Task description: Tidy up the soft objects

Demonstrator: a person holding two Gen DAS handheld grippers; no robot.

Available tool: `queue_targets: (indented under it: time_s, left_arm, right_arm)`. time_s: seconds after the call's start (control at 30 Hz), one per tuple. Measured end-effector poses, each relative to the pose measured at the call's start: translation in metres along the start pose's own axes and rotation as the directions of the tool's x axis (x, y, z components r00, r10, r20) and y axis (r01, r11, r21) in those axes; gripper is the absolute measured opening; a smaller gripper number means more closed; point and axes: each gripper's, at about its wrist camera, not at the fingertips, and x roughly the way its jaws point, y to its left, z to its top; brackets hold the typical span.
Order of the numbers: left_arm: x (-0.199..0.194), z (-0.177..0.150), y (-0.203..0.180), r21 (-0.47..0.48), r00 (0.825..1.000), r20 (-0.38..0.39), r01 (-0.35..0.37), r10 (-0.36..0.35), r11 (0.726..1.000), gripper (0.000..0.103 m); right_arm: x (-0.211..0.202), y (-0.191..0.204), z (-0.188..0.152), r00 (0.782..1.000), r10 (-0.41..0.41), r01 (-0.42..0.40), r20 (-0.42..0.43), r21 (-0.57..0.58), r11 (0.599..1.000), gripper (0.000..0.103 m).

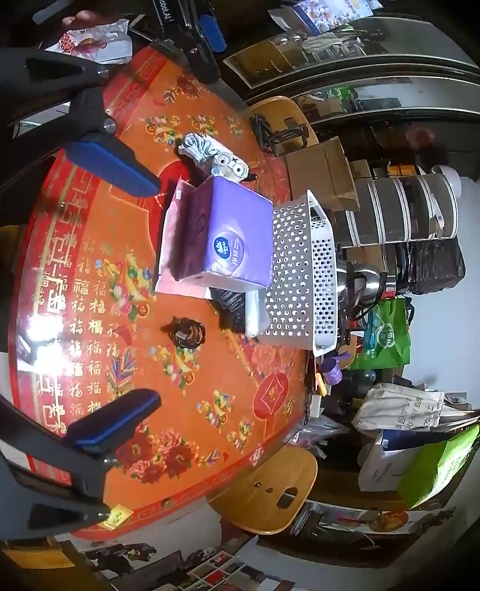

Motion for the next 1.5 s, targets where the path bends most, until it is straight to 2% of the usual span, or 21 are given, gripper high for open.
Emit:
queue_targets:
  time_s: [1.5]
  left_arm:
    - [0.0045, 0.0023, -0.0043, 0.006, 1.0, -0.007, 0.004, -0.004, 1.0, 0.103]
  right_arm:
    - [0.0022, -0.0013, -0.0004, 1.0, -0.002, 0.002, -0.005, 0.005, 1.0, 0.103]
